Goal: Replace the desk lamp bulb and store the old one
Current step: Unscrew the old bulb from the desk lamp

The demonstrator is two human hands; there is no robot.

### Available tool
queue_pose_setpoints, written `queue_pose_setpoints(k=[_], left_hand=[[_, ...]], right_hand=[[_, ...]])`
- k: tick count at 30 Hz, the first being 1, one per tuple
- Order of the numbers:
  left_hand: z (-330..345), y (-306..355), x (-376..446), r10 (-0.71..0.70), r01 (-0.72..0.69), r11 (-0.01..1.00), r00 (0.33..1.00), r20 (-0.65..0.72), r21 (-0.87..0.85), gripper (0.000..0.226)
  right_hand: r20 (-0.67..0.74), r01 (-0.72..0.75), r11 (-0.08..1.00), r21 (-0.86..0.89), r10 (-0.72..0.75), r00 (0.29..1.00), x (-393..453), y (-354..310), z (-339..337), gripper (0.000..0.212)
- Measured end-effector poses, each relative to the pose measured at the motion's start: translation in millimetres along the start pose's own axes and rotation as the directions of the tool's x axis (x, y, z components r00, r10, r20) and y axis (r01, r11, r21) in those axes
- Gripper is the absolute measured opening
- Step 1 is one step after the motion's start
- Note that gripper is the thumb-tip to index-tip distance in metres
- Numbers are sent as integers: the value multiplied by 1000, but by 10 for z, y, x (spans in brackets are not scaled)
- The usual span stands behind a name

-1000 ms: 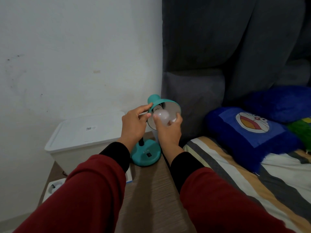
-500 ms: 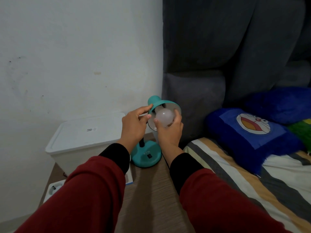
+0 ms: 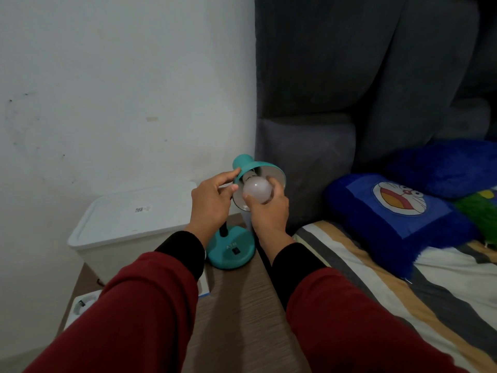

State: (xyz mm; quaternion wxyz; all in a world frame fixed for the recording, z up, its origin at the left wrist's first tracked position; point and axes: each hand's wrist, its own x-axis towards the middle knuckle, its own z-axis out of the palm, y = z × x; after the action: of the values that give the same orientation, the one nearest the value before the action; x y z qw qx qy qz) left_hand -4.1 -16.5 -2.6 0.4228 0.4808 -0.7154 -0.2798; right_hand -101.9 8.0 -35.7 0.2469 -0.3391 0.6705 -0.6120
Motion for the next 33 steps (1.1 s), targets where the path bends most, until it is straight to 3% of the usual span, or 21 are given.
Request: queue_pose_setpoints(k=[3, 6, 8, 10, 12, 16, 20, 24, 28, 31, 33], left_hand=[[2, -5, -3, 10, -10, 1000, 1000, 10, 12, 35], [2, -4, -4, -3, 3, 1000, 1000, 0, 12, 35], [-2, -3, -7, -7, 7, 1000, 1000, 2, 11, 35], [-3, -2, -7, -5, 5, 1000, 1000, 7, 9, 35], [0, 1, -3, -1, 1, 1000, 1000, 7, 3, 35], [12, 16, -11, -4, 4, 1000, 1000, -2, 3, 35], [0, 12, -2, -7, 7, 1000, 1000, 2, 7, 35], [1, 9, 7, -2, 2, 1000, 1000, -1, 8, 35], [7, 10, 15, -5, 5, 1000, 1000, 1, 6, 35], [5, 8, 19, -4, 4, 1000, 1000, 2, 8, 35], [0, 7, 19, -4, 4, 1000, 1000, 0, 9, 35]], right_hand=[[53, -62, 995, 73, 58, 997, -29, 6, 18, 78], [84, -191, 968, 164, 179, 980, -24, 25, 53, 66], [45, -116, 988, 103, 112, 993, -4, 23, 29, 58], [2, -50, 997, 58, 50, 999, 17, 32, 13, 71], [-6, -86, 992, 94, 87, 996, 13, 39, 17, 78], [-20, -91, 994, 54, 92, 996, 7, 42, 21, 58], [-12, 35, 998, -53, -36, 999, -11, 2, -31, 72], [6, -71, 988, 137, 71, 997, -36, -15, -7, 77], [-15, -2, 1000, 3, 2, 1000, -30, -39, -37, 65], [23, -48, 995, 87, 46, 999, -49, -42, -38, 76], [55, -106, 988, 114, 100, 994, -56, -37, -40, 72]])
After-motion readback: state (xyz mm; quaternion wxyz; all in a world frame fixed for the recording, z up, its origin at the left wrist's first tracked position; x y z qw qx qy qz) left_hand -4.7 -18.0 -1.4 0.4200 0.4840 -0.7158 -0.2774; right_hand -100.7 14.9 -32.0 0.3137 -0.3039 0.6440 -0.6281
